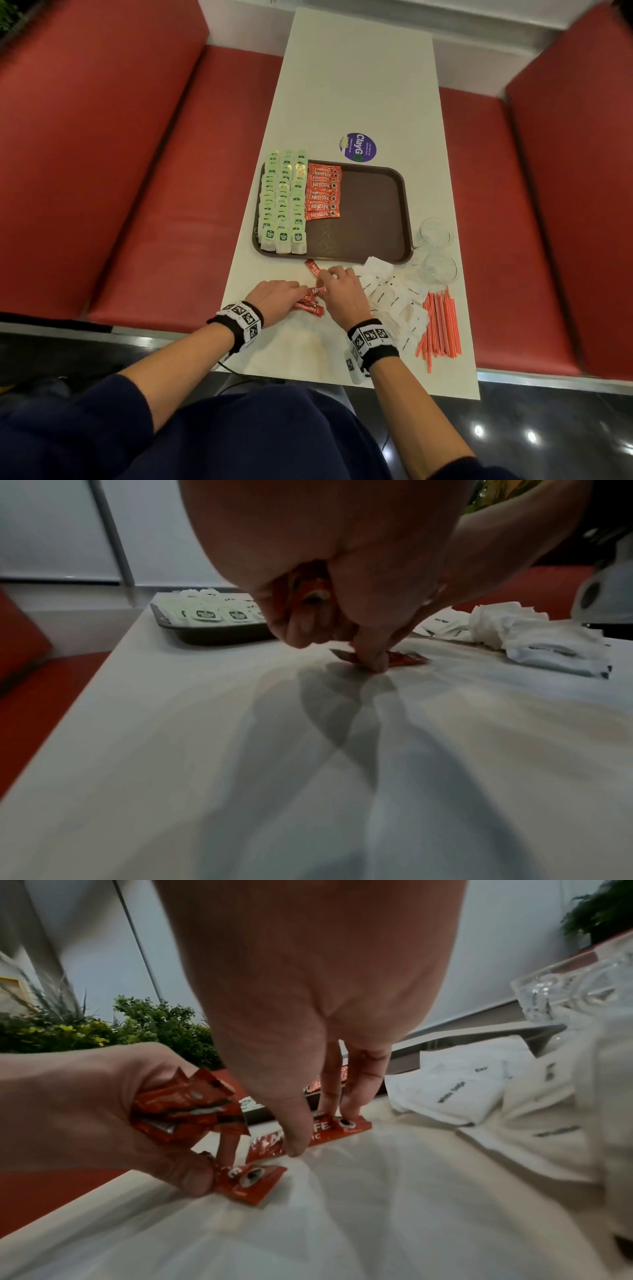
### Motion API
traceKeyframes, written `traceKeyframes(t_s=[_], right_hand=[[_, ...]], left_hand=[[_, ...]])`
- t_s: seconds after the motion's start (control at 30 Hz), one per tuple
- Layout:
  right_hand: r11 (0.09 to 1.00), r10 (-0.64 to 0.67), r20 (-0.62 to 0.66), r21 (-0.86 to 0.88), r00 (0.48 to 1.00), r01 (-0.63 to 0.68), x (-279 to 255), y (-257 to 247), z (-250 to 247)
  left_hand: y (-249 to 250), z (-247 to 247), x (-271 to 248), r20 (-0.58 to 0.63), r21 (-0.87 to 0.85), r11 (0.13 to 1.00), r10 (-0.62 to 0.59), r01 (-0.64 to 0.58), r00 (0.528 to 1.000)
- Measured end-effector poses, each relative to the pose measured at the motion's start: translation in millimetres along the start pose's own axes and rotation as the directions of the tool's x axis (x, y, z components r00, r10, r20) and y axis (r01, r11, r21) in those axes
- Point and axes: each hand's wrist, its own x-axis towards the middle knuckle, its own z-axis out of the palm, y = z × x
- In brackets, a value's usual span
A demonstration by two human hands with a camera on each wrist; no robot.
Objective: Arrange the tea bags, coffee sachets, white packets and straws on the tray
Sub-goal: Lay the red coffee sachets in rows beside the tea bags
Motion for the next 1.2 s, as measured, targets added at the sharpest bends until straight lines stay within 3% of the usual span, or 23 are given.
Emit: traceKeyframes(t_s=[0.1,0.17,0.23,0.3,0.43,0.57,0.67,0.83,1.0,1.1,1.2], right_hand=[[0.998,-0.019,-0.002,-0.055,1.0,0.018,-0.5,-0.2,-2.8],[0.999,-0.009,0.014,-0.039,1.0,0.009,-1.2,-1.6,-5.5],[0.995,0.05,0.016,0.087,0.999,-0.051,-2.2,-2.7,-13.1],[0.942,0.134,0.007,0.309,0.991,-0.13,-4.3,-4.7,-26.0],[0.678,0.263,-0.017,0.714,0.965,-0.172,-13.5,-22.0,-64.6],[0.431,0.361,-0.085,0.898,0.929,-0.085,-15.9,-49.7,-100.8],[0.379,0.349,-0.136,0.925,0.927,-0.006,-13.4,-71.3,-112.7],[0.307,0.306,-0.126,0.951,0.944,0.028,-11.1,-90.1,-117.4],[0.114,0.308,-0.06,0.993,0.949,0.026,-15.5,-86.6,-121.6],[0.074,0.339,-0.05,0.997,0.94,0.026,-15.9,-82.8,-121.1],[0.148,0.396,-0.12,0.987,0.91,0.065,-14.5,-73.0,-125.0]], left_hand=[[-2.1,-1.3,-3.7,0.024,0.078,0.996,0.031,-0.032,0.999],[-8.1,0.0,-7.2,0.015,0.042,0.999,0.017,-0.018,1.0],[-14.4,-5.3,-12.2,0.028,-0.119,0.992,-0.041,0.044,0.999],[-19.4,-14.9,-18.9,0.024,-0.336,0.932,-0.136,0.136,0.99],[-22.4,-39.2,-29.0,-0.016,-0.712,0.66,-0.358,0.241,0.934],[-1.3,-80.8,-35.0,-0.016,-0.983,0.174,-0.418,0.063,0.908],[19.8,-100.8,-30.1,-0.05,-0.999,0.036,-0.415,-0.038,0.909],[32.4,-104.3,-18.2,-0.06,-0.976,-0.15,-0.505,-0.157,0.861],[32.4,-104.9,-16.9,-0.03,-0.897,-0.365,-0.516,-0.251,0.856],[27.0,-105.1,-15.1,0.025,-0.894,-0.382,-0.563,-0.234,0.826],[19.3,-106.7,-13.5,0.009,-0.878,-0.402,-0.559,-0.261,0.829]])
